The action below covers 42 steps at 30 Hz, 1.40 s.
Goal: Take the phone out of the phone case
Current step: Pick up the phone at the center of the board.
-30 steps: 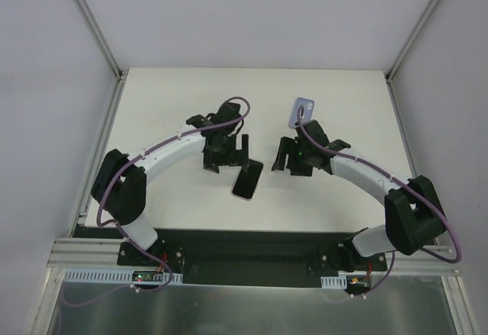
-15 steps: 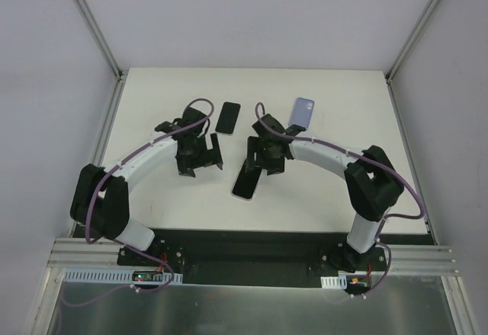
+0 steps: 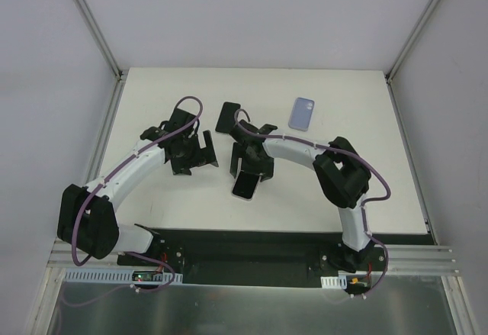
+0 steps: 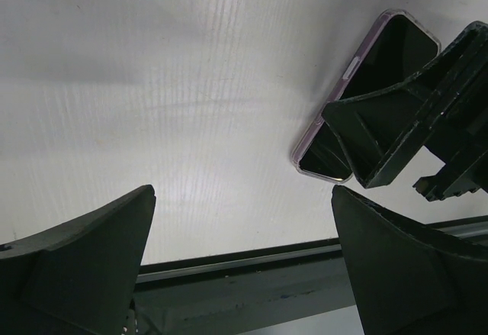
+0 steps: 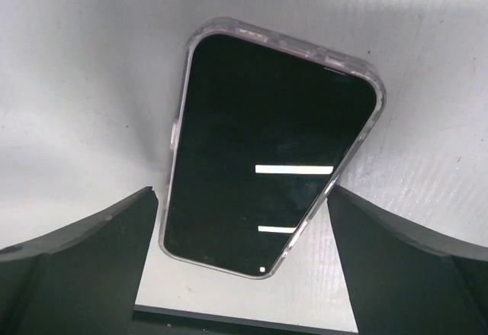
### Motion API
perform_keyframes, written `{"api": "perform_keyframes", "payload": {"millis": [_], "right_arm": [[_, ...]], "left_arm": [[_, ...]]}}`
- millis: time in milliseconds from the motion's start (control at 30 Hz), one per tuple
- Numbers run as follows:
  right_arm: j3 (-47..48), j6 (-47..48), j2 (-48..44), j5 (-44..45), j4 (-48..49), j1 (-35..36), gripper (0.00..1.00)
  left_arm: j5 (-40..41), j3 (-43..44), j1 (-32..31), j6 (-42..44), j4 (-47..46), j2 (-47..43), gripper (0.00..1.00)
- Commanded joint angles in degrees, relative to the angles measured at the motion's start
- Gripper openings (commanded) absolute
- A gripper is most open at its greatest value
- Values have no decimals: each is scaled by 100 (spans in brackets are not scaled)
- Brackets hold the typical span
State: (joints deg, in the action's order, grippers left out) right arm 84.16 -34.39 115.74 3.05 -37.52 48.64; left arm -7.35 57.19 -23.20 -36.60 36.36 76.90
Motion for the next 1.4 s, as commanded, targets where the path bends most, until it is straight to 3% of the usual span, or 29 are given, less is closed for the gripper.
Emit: {"api": "perform_keyframes", "payload": {"millis": [0,533,733,967,1100,1367], "right_arm": [[363,-217,264,486,-598,66,96],[848,-200,915,811,-907,146,99],[391,-94,573,741,-441,146,72],[-215,318,-77,390,418,146,53],[-891,731,-657,171,1148,154,48],[-2254,1250,-1625,-717,2502,154,45]], "left_arm": [[-73,3,0,179,12,-26,98],[-126,-76,0,215,-6,-18,98],[-257,-155,0,136,-103,-53,98],[-433,-190,0,57,-217,0,98],[-679,-304,0,-110,-436,70,98],[-2067,-823,-9,-1102,-2226,527,98]]}}
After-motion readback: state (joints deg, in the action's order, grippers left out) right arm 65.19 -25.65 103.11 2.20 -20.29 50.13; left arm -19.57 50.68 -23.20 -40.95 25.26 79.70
